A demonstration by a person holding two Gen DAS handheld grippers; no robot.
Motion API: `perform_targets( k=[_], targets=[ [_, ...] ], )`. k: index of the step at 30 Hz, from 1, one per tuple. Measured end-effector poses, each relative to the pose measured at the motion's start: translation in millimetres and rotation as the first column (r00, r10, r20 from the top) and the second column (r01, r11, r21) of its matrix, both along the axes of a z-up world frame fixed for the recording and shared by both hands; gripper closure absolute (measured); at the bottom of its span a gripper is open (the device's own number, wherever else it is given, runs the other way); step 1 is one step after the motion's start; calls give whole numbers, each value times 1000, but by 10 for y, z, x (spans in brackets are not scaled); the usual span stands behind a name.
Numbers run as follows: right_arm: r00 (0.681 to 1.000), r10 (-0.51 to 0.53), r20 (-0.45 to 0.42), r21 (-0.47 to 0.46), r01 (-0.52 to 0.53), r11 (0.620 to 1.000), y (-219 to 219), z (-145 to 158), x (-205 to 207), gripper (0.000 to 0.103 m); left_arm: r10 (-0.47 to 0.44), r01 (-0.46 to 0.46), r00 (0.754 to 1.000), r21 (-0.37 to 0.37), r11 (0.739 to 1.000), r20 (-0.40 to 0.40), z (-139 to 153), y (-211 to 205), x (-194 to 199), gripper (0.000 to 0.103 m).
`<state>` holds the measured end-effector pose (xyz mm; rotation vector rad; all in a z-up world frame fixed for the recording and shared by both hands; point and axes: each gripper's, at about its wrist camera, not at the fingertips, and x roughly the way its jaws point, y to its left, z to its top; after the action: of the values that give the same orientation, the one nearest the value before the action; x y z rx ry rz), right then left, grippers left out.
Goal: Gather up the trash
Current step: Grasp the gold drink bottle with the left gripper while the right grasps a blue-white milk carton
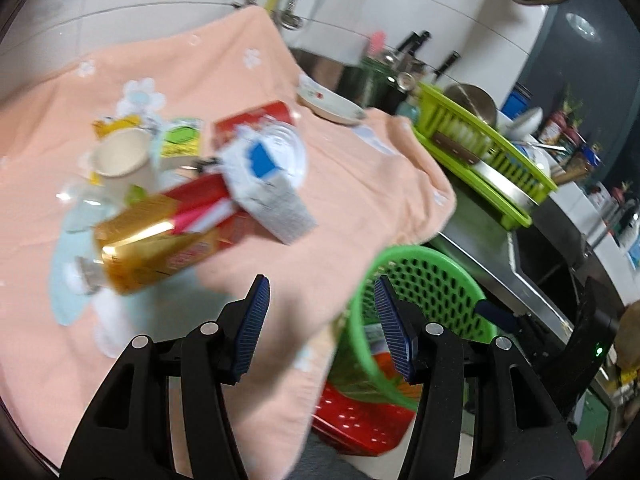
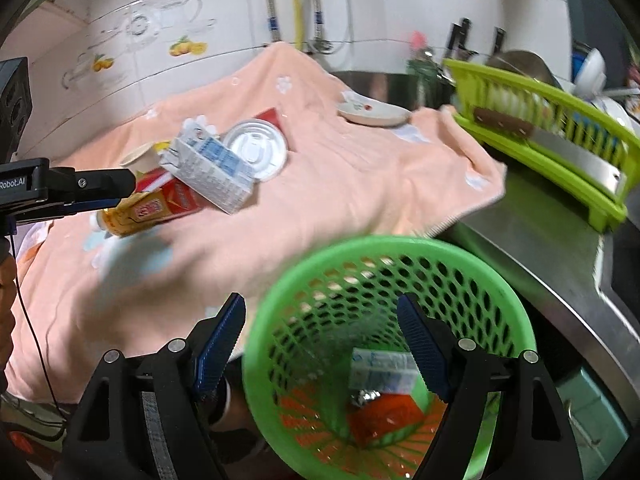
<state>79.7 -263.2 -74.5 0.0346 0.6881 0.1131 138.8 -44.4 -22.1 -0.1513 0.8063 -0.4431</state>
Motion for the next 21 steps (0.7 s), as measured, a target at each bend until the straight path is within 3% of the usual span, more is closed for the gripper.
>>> perform_targets(
  k=[8,21],
  targets=[
    [993,110,34,-52,-109,993,421,156,325,28,89,-89,996,31,996,15,52,518,86,48],
    [971,225,78,-137,-213,967,1048,270,903,28,109,-110,994,110,988,12,-43,855,282,46]
  ],
)
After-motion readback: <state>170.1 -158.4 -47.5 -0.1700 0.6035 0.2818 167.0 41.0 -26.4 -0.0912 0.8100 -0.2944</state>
